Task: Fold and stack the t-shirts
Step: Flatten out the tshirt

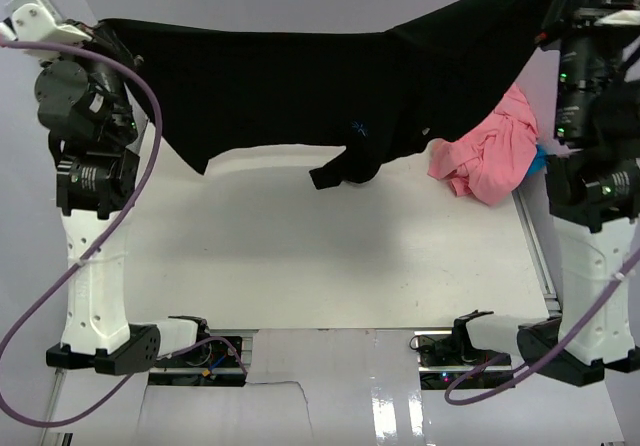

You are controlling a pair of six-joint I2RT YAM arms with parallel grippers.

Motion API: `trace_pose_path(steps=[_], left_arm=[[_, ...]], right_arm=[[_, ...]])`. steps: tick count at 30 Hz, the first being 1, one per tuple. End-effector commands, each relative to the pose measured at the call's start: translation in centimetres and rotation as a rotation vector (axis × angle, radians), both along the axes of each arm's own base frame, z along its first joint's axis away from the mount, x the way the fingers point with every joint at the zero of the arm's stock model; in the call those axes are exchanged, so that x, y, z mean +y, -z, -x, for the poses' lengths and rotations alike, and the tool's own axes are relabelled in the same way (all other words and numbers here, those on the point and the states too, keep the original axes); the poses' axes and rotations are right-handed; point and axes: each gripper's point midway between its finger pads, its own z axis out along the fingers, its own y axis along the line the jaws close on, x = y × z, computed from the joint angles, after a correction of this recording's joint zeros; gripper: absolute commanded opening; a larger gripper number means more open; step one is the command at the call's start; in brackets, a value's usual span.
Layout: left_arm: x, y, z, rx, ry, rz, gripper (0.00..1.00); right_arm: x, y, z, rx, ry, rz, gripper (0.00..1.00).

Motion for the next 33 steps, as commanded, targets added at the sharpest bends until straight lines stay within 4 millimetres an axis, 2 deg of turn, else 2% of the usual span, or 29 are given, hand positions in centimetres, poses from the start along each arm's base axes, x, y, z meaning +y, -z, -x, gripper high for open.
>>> trace_pose_path(steps=[1, 2, 3, 4, 6, 7, 9, 11, 12, 13, 15, 16, 17, 20, 21, 22, 23, 24, 26, 27, 28, 29, 31, 33], left_arm=[[2.1, -2.6, 4.4, -0.081, -0.078, 0.044, 0.0], [2.0, -1.9, 4.4, -0.069, -0.076, 0.048, 0.0], [1.9, 0.5, 3.3, -0.022, -0.074, 0.055, 0.0], [2.0, 1.0, 4.3, -0.03, -0.071, 0.064, 0.0], [1.9, 3.2, 4.1, -0.002, -0.069, 0.076, 0.0], [1.8, 5.1, 3.9, 0.025, -0.064, 0.087, 0.0], [1.8, 6.5, 4.1, 0.042, -0.062, 0.101, 0.0], [1.5, 7.4, 4.9, 0.032, -0.038, 0.128, 0.0], [1.5, 7.5, 5.3, 0.026, -0.035, 0.136, 0.0], [1.3, 7.2, 5.7, 0.011, -0.018, 0.14, 0.0], [1.3, 6.2, 7.4, -0.035, -0.001, 0.158, 0.0], [1.1, 5.7, 7.9, -0.055, 0.014, 0.162, 0.0], [1.0, 5.0, 8.6, -0.082, 0.028, 0.163, 0.0], [0.7, 2.7, 11.4, -0.165, 0.071, 0.169, 0.0], [0.7, 1.6, 13.0, -0.205, 0.083, 0.168, 0.0], [0.6, 1.1, 13.8, -0.224, 0.098, 0.166, 0.0], [0.6, 0.7, 14.6, -0.243, 0.104, 0.167, 0.0], [0.7, -0.1, 16.4, -0.28, 0.11, 0.168, 0.0], [0.7, -0.4, 17.8, -0.309, 0.12, 0.166, 0.0], [0.7, -0.3, 18.3, -0.315, 0.125, 0.164, 0.0], [0.9, -0.5, 19.6, -0.341, 0.127, 0.166, 0.0], [1.0, -0.5, 20.1, -0.35, 0.126, 0.168, 0.0], [1.1, -0.1, 20.7, -0.354, 0.124, 0.17, 0.0], [1.3, 0.3, 20.7, -0.343, 0.111, 0.175, 0.0]], right_arm=[[-2.2, -6.2, 8.3, -0.254, -0.007, -0.046, 0.08], [-2.2, -6.5, 9.1, -0.27, -0.016, -0.041, 0.08], [-2.2, -6.6, 9.7, -0.278, -0.027, -0.044, 0.08], [-2.2, -6.9, 10.8, -0.298, -0.043, -0.04, 0.08], [-2.0, -6.5, 11.2, -0.294, -0.059, -0.033, 0.08], [-2.1, -6.5, 12.3, -0.308, -0.071, -0.033, 0.08], [-2.1, -6.2, 12.9, -0.305, -0.083, -0.026, 0.08], [-2.2, -6.0, 15.2, -0.328, -0.108, -0.016, 0.08], [-2.1, -6.0, 15.3, -0.33, -0.119, -0.014, 0.08], [-2.2, -6.3, 17.1, -0.361, -0.137, -0.005, 0.08], [-2.2, -6.6, 19.1, -0.39, -0.164, 0.0, 0.08], [-2.3, -7.1, 21.2, -0.426, -0.188, 0.011, 0.08], [-2.3, -7.2, 22.3, -0.443, -0.204, 0.009, 0.08], [-2.9, -7.6, 26.1, -0.5, -0.232, 0.011, 0.08], [-3.1, -7.6, 27.1, -0.515, -0.236, 0.01, 0.08], [-3.4, -7.5, 29.0, -0.546, -0.248, 0.015, 0.08], [-3.5, -7.4, 29.8, -0.556, -0.257, 0.016, 0.08], [-3.9, -7.1, 31.9, -0.587, -0.267, 0.009, 0.08], [-4.2, -6.7, 33.2, -0.601, -0.281, 0.001, 0.08], [-4.1, -6.3, 34.9, -0.627, -0.306, 0.016, 0.08], [-4.2, -6.1, 35.6, -0.637, -0.308, 0.019, 0.08], [-4.2, -5.9, 36.1, -0.639, -0.33, 0.004, 0.08], [-4.5, -5.7, 37.4, -0.657, -0.347, -0.008, 0.08], [-4.4, -6.0, 37.4, -0.639, -0.364, -0.011, 0.08]])
